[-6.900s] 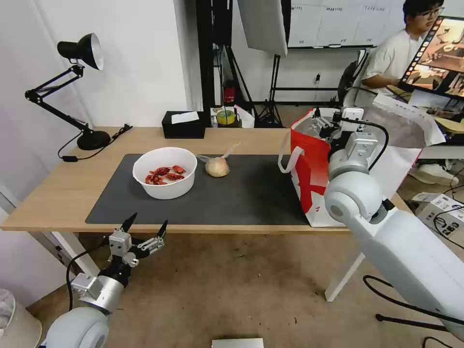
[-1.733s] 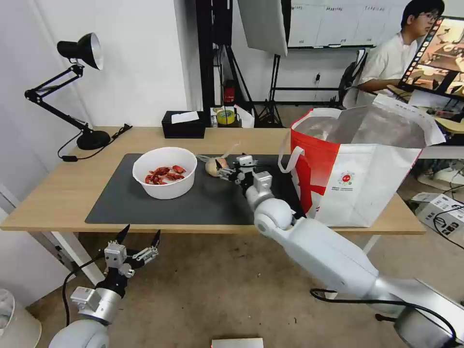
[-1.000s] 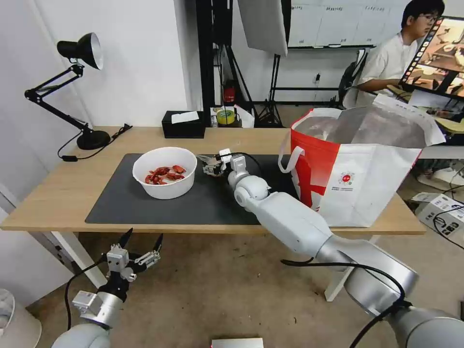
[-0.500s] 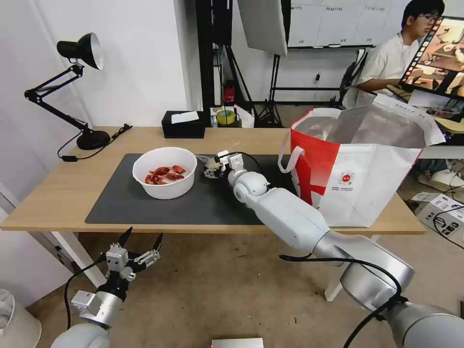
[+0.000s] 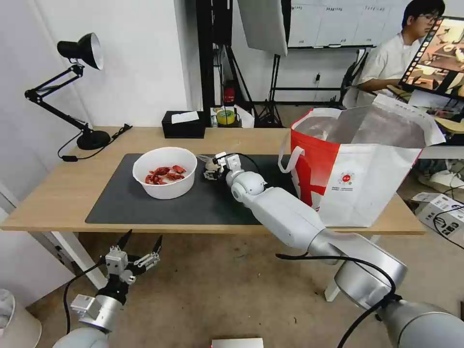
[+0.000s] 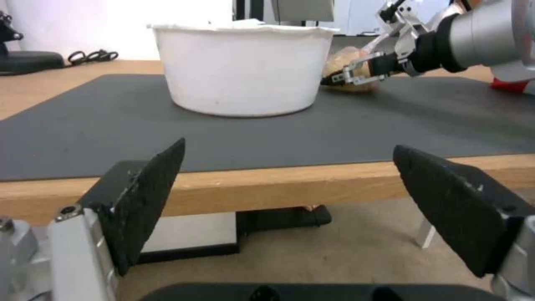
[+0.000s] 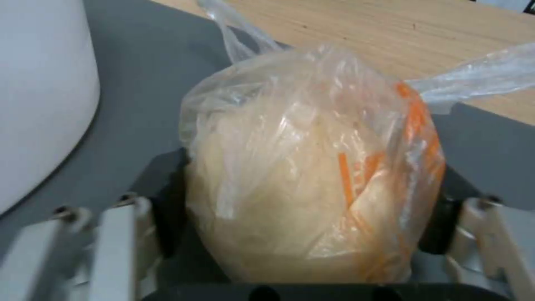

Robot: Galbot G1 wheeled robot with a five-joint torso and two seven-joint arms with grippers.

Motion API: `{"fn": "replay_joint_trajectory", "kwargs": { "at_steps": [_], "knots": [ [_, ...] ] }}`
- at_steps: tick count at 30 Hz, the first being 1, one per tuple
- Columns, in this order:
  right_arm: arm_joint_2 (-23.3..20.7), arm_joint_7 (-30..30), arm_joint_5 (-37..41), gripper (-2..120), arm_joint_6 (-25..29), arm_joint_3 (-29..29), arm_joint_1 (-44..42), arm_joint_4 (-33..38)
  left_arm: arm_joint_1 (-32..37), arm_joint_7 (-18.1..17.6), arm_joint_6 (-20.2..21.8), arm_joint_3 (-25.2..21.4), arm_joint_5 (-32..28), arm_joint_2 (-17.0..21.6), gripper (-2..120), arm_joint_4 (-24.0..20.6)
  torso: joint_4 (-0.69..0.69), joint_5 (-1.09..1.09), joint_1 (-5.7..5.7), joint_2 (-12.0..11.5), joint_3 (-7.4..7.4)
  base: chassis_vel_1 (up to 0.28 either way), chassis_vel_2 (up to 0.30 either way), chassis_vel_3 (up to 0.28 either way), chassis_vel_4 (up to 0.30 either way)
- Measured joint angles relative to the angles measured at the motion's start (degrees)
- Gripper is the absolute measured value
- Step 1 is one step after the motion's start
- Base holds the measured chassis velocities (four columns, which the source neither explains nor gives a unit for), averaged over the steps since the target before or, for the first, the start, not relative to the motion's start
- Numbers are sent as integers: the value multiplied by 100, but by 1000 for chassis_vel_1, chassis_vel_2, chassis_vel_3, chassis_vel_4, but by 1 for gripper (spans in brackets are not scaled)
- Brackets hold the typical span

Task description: Pick up the trash from the table and place it into the takeout bag.

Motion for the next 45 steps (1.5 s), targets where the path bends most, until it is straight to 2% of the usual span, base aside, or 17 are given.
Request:
{"fn": "replay_joint_trajectory", "kwargs": {
  "at_steps": [3,4,6,8,10,12,14,18,20,23,24,31,37,39,40,42,45],
  "knots": [
    [-68,47,110,58,-43,-17,-9,79,10,0,-18,-4,12,3,100,-3,0,0,0,0,0,0,0,0,0],
    [-68,47,110,58,-43,-17,-9,79,10,0,-18,-4,12,3,100,-3,0,0,0,0,0,0,0,0,0],
    [-128,92,166,47,-53,-20,-6,154,15,0,-33,-3,31,-1,100,-3,0,0,0,0,0,0,0,0,0],
    [-166,123,198,43,-53,-20,-6,213,16,0,-38,-2,34,-5,100,-4,0,0,0,0,0,0,0,0,0],
    [-296,225,219,31,41,-22,-39,478,18,0,-41,1,39,-9,100,-8,0,0,0,0,0,0,0,0,0],
    [-391,299,215,28,103,-29,-76,635,21,0,-42,1,39,-9,100,-15,1,0,0,0,0,0,0,0,0],
    [-676,485,165,19,195,-47,-211,1124,29,-2,-43,-7,39,-4,100,-29,-1,0,0,0,0,0,0,0,0],
    [-1146,722,-179,10,242,-35,-502,2001,62,-11,-43,-38,30,-6,100,-62,-2,1,0,0,0,0,0,0,0],
    [-1203,759,-208,10,242,-21,-555,2138,72,-13,-43,-44,28,-6,100,-68,-3,1,0,0,0,0,0,0,0],
    [-1593,1053,-269,9,238,205,-1000,3247,145,-22,-43,-104,17,-6,100,-120,-1,2,0,0,0,0,0,0,0],
    [-1593,1053,-269,9,238,205,-1000,3247,145,-22,-43,-104,17,-6,100,-120,-1,2,0,0,0,0,0,0,0],
    [-2131,1707,-488,8,7,617,-1600,4769,191,-45,-44,-114,27,-36,100,-184,1,1,-1,0,-1,0,0,0,0],
    [-2411,1662,-1216,8,90,1233,-2182,5374,216,-54,-42,-106,64,-37,100,-217,-1,1,-1,0,-1,0,0,0,0],
    [-2672,1384,-1848,8,704,1724,-2584,5598,221,-54,-42,-77,87,-66,100,-217,-1,1,-1,0,-1,0,0,0,0],
    [-2672,1384,-1848,8,704,1724,-2584,5598,221,-54,-42,-77,87,-66,100,-217,-1,1,-1,0,-1,0,0,0,0],
    [-2680,1386,-2469,8,1707,2292,-2687,5502,211,-55,-44,17,154,-152,100,-206,0,1,-1,0,0,0,0,0,0],
    [-2667,1567,-2616,8,1881,2414,-2656,5494,212,-56,-44,34,174,-177,100,-210,-1,1,0,0,0,0,0,0,0]
  ]
}}
